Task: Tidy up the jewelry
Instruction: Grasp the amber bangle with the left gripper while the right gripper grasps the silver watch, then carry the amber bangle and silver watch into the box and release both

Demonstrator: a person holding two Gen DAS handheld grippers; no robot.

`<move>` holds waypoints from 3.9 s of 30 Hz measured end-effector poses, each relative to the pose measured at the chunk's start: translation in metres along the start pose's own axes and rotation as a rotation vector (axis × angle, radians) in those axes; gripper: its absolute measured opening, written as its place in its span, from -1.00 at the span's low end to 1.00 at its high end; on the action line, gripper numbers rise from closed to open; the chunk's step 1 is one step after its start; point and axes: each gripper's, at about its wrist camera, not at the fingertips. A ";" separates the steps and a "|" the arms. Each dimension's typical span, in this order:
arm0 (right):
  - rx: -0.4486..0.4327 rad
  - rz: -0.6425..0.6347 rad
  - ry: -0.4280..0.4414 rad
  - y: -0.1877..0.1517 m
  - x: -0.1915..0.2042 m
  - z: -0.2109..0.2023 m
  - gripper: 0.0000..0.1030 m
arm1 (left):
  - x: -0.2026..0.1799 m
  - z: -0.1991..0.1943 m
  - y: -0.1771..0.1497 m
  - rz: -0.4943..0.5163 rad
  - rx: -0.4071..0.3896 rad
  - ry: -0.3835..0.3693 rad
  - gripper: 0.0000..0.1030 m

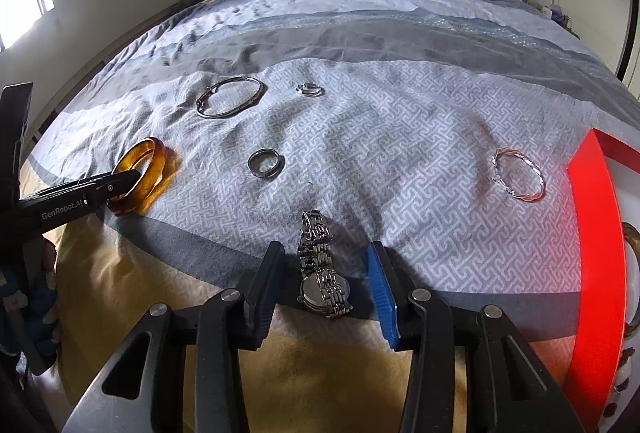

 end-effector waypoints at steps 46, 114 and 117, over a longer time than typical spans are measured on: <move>-0.220 0.122 0.035 -0.011 -0.013 -0.144 -0.54 | -0.050 -0.104 -0.005 0.054 -0.063 -0.099 -0.82; -0.062 0.296 -0.161 -0.127 -0.190 -0.166 -0.50 | -0.361 -0.042 -0.061 0.396 0.038 -0.235 -0.45; -0.077 0.297 -0.173 -0.125 -0.183 -0.181 -0.46 | -0.348 -0.063 -0.060 0.381 0.028 -0.243 -0.45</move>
Point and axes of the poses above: each gripper's, at about its wrist camera, not at the fingertips, and z roughly the way its jaws point, x to its left, y to its top, and after that the axes turned 10 degrees about -z, right-handed
